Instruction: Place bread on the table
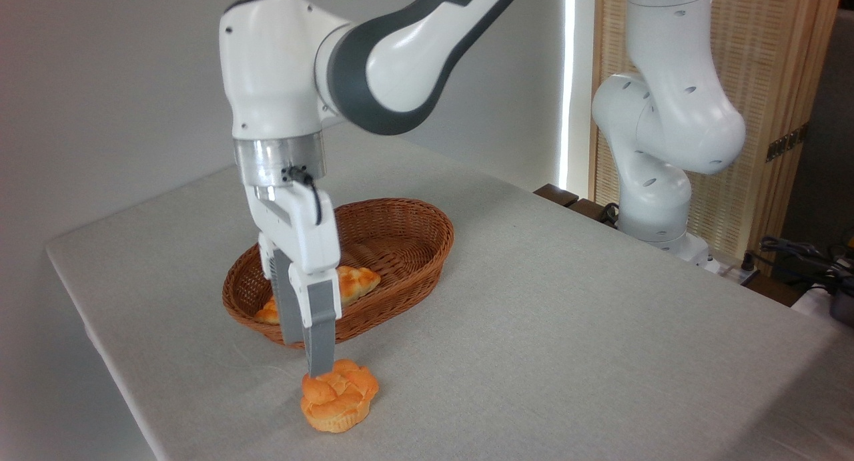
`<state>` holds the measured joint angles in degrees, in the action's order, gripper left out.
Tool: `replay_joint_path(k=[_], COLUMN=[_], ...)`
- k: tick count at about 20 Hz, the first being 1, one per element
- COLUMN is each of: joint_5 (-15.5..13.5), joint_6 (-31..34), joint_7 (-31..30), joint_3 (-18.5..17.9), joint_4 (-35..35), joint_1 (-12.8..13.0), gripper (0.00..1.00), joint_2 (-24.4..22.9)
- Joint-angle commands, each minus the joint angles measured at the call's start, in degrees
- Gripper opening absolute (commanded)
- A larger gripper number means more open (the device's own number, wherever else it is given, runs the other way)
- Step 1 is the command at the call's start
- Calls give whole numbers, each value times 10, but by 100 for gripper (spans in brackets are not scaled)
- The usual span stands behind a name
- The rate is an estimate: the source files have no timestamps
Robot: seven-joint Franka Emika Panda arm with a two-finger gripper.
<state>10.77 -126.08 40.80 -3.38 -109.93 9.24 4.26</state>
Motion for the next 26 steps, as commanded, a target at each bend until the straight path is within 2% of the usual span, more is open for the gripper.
replay_joint_path(k=[1,2,5,8,10,13,16,23,24,26], joint_5=[-92,-107,-121,-133,-133,-134,-160,-150,-145,-117], joint_6=[34,78,246,335,355,363,363,356,356,355], joint_7=[-13,-14,-14,-22,-51,-51,-47,-19,-18,-18], joint_3=[35,38,41,43,46,43,40,25,24,22], joint_4=[9,24,104,145,156,165,170,173,173,176], joint_1=[-55,-58,-58,-58,-58,-59,-77,-78,-78,-78], gripper=[100,100,100,100,100,100,100,100,100,100], joint_2=[-42,-45,-43,-45,-45,-45,-47,-52,-52,-52])
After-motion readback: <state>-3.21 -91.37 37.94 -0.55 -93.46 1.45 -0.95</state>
